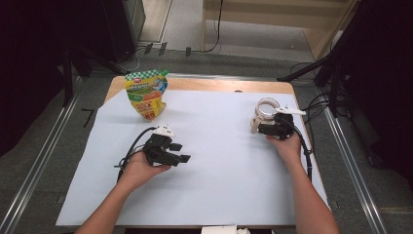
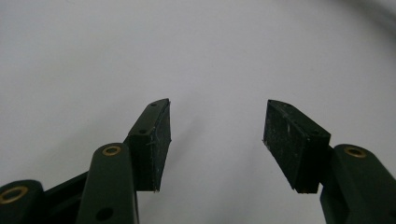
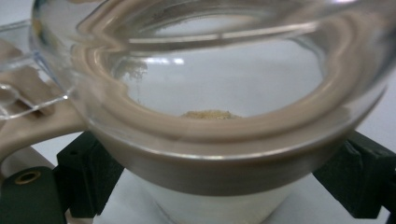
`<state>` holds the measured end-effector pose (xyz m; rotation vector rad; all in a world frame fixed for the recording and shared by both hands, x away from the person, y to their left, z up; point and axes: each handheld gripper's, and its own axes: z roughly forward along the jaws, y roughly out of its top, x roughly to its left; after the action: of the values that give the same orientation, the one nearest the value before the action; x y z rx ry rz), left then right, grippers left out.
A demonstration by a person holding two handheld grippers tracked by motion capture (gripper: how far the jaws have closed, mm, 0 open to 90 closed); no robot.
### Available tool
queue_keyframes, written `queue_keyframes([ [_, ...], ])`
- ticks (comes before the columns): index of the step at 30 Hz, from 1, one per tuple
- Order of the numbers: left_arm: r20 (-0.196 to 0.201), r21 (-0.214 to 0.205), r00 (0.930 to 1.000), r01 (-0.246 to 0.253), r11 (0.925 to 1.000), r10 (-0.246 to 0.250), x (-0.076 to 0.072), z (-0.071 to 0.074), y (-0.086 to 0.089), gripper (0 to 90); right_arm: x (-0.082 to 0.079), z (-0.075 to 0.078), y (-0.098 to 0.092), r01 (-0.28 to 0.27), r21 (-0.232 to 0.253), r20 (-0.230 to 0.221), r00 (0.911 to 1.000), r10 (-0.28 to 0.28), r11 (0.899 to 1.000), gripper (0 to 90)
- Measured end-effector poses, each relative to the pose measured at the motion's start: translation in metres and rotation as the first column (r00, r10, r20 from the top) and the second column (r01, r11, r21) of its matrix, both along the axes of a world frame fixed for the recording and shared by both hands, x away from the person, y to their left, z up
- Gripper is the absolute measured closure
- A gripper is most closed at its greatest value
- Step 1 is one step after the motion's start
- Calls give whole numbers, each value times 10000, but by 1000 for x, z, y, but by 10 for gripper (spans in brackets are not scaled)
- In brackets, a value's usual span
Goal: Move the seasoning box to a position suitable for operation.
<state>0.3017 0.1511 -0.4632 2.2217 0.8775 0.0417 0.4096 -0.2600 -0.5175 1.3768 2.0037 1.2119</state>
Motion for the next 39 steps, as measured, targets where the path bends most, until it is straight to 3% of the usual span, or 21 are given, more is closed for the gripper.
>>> queue_keyframes([
  [8, 41, -17, 10000, 35, 10000, -35, 0, 0, -1, 423, -2, 5, -1, 201, 132, -117, 9997, -200, 9997, 121],
  [15, 53, -26, 10000, 30, 10000, -30, 1, 0, -2, 422, -7, 11, 4, 70, -61, 133, 9999, -69, 10000, 121],
  [25, 131, -119, 9999, -32, 9999, 34, 2, 2, -1, 421, -19, 21, 34, -960, -504, 220, 9950, 972, 9941, 121],
  [39, 85, -157, 9998, -154, 9998, 155, 4, 2, 2, 418, -35, 30, 73, -2113, -610, 246, 9767, 2131, 9755, 121],
])
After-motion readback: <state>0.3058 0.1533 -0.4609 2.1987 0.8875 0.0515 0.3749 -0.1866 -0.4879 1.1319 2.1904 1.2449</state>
